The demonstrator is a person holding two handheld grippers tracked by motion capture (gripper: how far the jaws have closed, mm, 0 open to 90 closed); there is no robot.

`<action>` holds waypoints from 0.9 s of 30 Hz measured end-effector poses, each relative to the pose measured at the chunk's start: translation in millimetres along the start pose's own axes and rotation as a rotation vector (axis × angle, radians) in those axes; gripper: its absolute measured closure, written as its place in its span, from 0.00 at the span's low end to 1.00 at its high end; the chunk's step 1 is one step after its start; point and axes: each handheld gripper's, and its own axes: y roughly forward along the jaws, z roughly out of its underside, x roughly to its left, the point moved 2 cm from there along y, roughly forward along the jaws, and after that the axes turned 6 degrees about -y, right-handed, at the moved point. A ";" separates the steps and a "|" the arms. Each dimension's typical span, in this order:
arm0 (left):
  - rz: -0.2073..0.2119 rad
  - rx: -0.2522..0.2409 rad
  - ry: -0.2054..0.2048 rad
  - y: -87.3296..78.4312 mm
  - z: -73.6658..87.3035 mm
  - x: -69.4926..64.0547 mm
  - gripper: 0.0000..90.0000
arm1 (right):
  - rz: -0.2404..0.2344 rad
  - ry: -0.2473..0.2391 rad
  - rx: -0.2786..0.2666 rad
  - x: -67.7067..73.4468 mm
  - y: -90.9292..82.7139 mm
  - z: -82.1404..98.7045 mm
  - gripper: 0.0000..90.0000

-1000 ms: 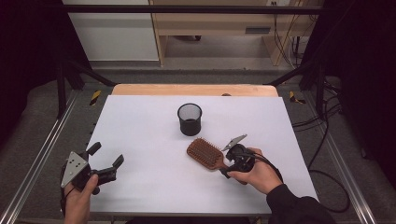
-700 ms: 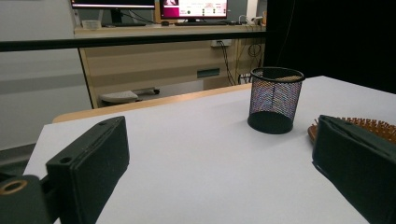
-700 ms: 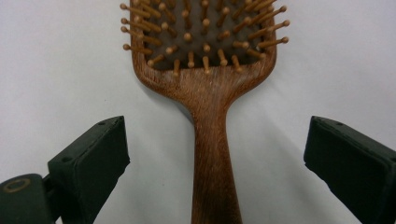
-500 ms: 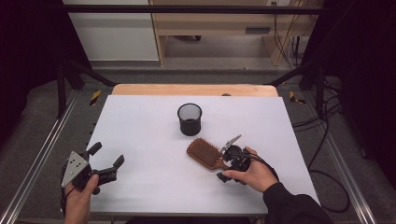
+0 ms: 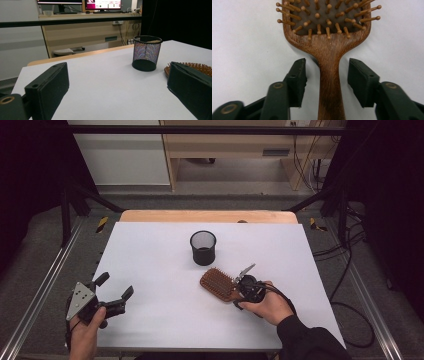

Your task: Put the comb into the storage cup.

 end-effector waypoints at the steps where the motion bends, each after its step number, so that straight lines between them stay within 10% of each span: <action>1: 0.000 0.000 0.000 0.1 0.0 -0.1 0.05 | 0.001 0.000 0.001 0.1 0.3 0.0 0.60; 27: 0.000 0.000 0.002 -0.1 -0.2 -0.2 0.05 | 0.007 -0.010 0.042 4.1 1.5 -5.0 0.81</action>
